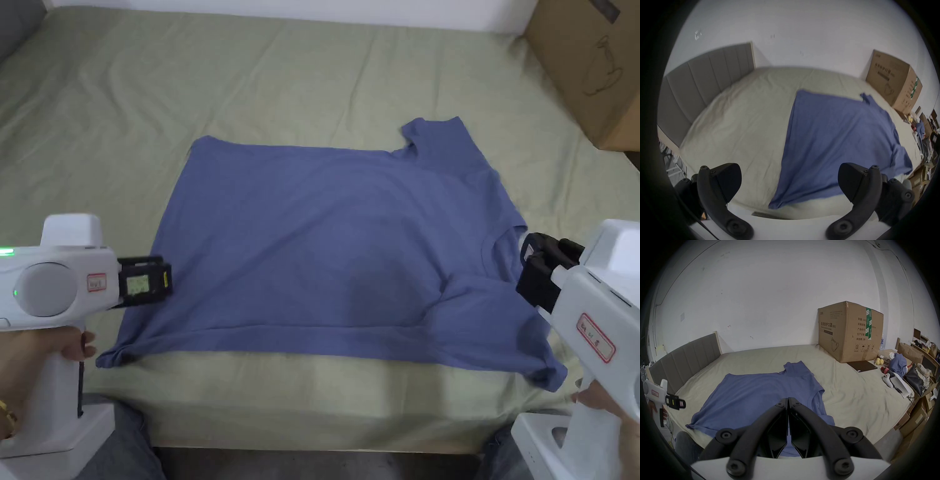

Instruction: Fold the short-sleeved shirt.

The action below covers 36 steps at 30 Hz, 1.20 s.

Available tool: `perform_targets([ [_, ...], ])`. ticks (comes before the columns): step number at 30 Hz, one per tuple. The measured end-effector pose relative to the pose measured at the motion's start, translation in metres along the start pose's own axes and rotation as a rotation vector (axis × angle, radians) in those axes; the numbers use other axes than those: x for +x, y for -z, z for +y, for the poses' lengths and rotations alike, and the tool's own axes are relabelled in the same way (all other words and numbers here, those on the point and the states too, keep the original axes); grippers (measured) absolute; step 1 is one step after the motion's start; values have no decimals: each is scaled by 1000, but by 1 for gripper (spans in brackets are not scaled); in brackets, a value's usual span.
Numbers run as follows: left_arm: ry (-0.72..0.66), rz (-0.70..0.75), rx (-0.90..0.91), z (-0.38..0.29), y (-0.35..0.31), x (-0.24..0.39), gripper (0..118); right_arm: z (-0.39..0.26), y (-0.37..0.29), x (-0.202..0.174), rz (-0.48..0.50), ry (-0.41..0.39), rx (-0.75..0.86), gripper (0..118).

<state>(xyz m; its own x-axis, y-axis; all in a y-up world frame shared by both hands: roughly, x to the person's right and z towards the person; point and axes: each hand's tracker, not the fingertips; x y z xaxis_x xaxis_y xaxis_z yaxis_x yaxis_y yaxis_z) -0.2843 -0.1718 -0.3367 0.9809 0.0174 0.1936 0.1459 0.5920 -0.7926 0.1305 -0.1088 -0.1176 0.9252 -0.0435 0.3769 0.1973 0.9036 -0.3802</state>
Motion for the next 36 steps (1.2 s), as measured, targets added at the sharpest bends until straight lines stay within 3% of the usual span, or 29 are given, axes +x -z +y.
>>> perform_targets([
  [8,17,36,-314,-35,50,-11,115,-2,4,3,-33,9,-24,0],
  [11,2,30,-317,-38,55,-9,74,-3,5,3,-41,11,-31,0],
  [13,-28,-20,-328,-38,57,-9,63,-3,5,2,-47,13,-34,0],
  [15,13,-7,-319,-34,54,-5,33,-4,5,3,-49,13,-38,0],
  [16,34,-24,-303,-32,50,-2,26,-4,5,2,-53,11,-39,0],
  [17,32,-29,-287,-31,45,-2,26,-4,5,3,-55,9,-41,0],
  [18,16,-50,-272,-29,42,-1,5,-4,5,4,-58,8,-45,0],
  [26,-52,-126,-159,-13,3,-4,4,2,14,33,-55,46,-181,1],
  [27,-59,-129,-144,-11,-2,-5,4,2,19,41,-67,57,-240,10],
  [28,-65,-129,-130,-10,-6,-6,4,1,26,50,-65,67,-302,31],
  [29,-68,-129,-122,-9,-9,-7,4,0,32,58,-50,85,-339,63],
  [30,-73,-133,-112,-7,-12,-7,4,-4,41,65,-50,94,-408,103],
  [31,-81,-136,-104,-7,-14,-8,4,-9,50,71,-59,92,-492,118],
  [36,-84,-132,-103,-7,-13,-6,4,-46,83,86,-32,69,-725,115],
])
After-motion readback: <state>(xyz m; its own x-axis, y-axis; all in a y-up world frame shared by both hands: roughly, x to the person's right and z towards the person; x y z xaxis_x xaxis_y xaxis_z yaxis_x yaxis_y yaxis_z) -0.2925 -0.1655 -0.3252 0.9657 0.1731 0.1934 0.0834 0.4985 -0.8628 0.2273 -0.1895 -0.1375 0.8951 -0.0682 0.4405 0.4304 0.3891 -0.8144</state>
